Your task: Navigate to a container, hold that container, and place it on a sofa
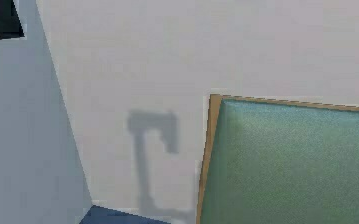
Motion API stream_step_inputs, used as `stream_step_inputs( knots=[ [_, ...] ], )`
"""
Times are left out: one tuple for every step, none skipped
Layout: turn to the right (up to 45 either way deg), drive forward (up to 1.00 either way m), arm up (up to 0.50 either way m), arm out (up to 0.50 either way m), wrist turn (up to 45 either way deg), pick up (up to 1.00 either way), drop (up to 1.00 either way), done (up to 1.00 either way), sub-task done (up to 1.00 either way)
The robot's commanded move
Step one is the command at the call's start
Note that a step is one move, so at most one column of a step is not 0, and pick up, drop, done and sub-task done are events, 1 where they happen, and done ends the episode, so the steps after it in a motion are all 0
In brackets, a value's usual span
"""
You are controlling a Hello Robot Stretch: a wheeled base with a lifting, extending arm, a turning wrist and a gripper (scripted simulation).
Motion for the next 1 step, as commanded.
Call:
stream_step_inputs(
  knots=[
    [0.0, 0.0, 0.1, 0.0, 0.0, 0.0, 0.0, 0.0, 0.0]
  ],
)
